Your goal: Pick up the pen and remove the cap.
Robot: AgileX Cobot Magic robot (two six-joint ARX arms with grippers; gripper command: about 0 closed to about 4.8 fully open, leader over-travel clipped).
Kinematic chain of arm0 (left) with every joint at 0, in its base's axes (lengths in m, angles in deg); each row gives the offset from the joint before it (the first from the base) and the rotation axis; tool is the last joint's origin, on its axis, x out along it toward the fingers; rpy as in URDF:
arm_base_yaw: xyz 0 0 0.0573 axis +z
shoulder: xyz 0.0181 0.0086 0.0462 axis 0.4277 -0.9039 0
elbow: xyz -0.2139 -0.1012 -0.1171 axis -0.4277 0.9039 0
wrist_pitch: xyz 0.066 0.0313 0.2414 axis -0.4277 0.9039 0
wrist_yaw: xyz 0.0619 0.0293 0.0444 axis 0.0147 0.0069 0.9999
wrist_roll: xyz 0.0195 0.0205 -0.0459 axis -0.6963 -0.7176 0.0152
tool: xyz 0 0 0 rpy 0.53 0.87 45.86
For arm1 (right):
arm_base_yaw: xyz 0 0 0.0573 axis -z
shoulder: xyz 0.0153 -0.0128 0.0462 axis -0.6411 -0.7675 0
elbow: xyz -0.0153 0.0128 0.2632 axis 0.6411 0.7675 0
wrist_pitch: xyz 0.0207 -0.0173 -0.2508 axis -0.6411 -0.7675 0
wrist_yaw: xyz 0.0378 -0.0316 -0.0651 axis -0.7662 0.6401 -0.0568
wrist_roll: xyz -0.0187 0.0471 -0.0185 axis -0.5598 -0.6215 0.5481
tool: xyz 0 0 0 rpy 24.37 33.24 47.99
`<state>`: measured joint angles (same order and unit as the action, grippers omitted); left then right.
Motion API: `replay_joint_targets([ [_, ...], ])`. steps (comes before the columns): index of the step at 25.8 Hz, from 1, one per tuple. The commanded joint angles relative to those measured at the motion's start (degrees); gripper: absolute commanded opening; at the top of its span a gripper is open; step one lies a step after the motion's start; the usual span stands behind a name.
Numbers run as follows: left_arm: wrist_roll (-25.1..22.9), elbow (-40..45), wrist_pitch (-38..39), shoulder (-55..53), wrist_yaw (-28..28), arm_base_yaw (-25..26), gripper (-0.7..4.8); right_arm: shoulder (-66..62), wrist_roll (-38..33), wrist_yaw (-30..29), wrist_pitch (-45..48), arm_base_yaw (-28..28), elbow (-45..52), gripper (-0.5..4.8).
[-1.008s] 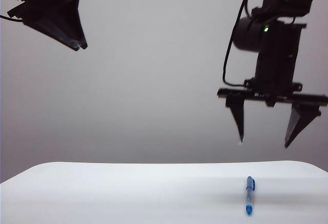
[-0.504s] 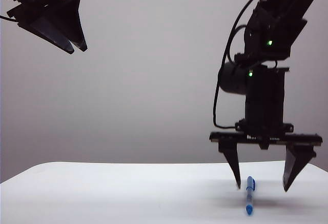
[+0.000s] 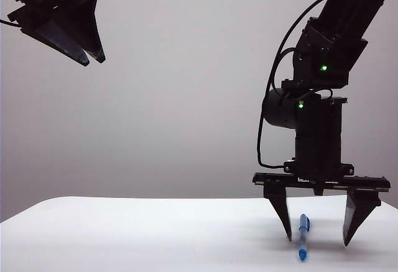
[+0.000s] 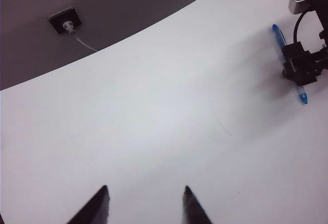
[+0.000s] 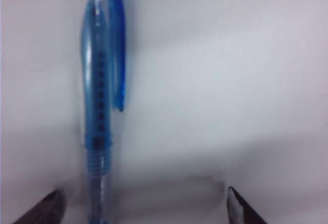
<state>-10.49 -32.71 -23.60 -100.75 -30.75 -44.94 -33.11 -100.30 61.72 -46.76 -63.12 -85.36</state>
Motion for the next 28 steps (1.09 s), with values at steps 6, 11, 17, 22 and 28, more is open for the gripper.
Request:
replay_joint_targets([
  [6,0.20,-0.26,-0.37,0.15,-0.07,0.02,1.82,0.11,-0.85,1.27,-0.22,-0.48,-0.20,1.71],
  [11,0.22,-0.26,-0.35,0.15,-0.07,0.04,1.82,0.00,-0.74,1.31,-0.24,-0.48,-0.07,0.89],
  [17,0.22,-0.26,-0.35,0.15,-0.07,0.04,1.82,-0.83,2.27,1.29,-1.14,-0.48,-0.02,0.09],
  [22,0.20,-0.26,-0.42,0.15,-0.09,0.04,1.82,-2.36,4.79,-1.46,-2.25,-0.46,-0.20,-0.01],
  [28,0.20,-0.28,-2.97,0.17,-1.77,0.04,1.82,-0.46,12.17,-6.27,-2.69,-0.33,-4.50,-0.01],
])
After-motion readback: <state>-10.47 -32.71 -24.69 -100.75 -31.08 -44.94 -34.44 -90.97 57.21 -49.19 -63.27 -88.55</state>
